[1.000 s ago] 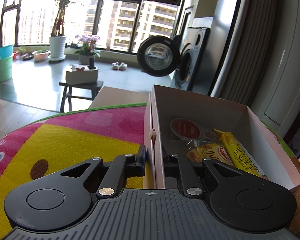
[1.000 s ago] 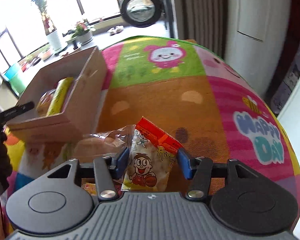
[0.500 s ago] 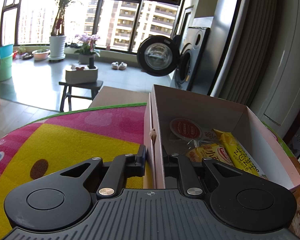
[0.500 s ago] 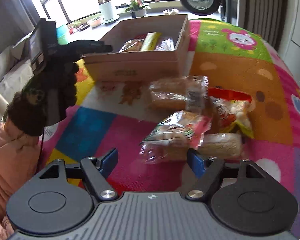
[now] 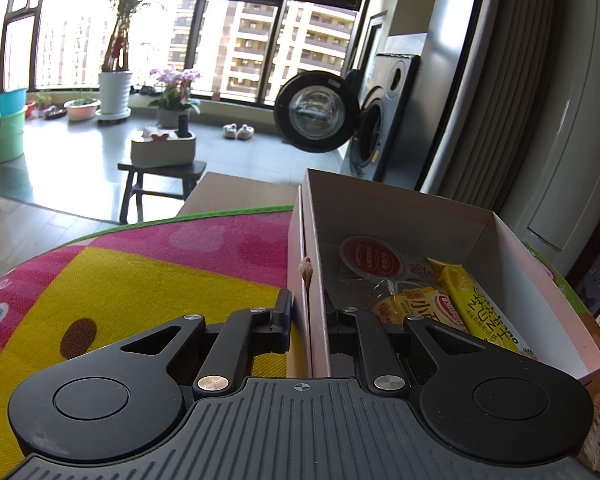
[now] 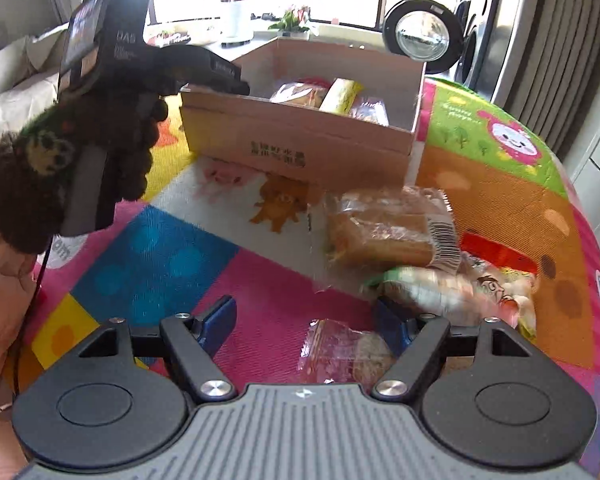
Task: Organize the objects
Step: 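Grasp the clear-bagged grain bar with the right tool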
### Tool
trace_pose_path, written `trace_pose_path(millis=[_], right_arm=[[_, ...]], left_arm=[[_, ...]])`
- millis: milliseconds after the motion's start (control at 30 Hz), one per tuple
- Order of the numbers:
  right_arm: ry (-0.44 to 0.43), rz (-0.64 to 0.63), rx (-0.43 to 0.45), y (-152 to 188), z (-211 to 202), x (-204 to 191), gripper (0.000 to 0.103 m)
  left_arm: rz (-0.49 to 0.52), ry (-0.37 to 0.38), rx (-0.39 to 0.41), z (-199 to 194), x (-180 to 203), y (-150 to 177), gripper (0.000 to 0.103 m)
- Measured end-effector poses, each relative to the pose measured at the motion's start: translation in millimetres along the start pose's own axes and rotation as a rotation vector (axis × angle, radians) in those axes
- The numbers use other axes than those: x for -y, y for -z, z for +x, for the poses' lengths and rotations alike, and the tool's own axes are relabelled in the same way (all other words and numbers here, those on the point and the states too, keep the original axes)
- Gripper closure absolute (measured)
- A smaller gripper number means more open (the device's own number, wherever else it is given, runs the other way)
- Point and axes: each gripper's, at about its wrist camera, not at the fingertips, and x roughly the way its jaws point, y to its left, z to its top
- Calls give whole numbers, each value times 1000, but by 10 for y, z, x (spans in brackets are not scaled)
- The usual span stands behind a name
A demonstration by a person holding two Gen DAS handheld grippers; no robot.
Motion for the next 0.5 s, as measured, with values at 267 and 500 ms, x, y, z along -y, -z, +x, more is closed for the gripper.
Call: trace_pose_path(millis=[267, 500], right_arm=[[52, -152, -112, 418, -441, 49, 27], [194, 26, -45, 495, -782, 437, 27]], left_arm=[[1, -1, 1, -2, -4, -2, 88], [2, -2, 0, 7, 9, 16, 88]])
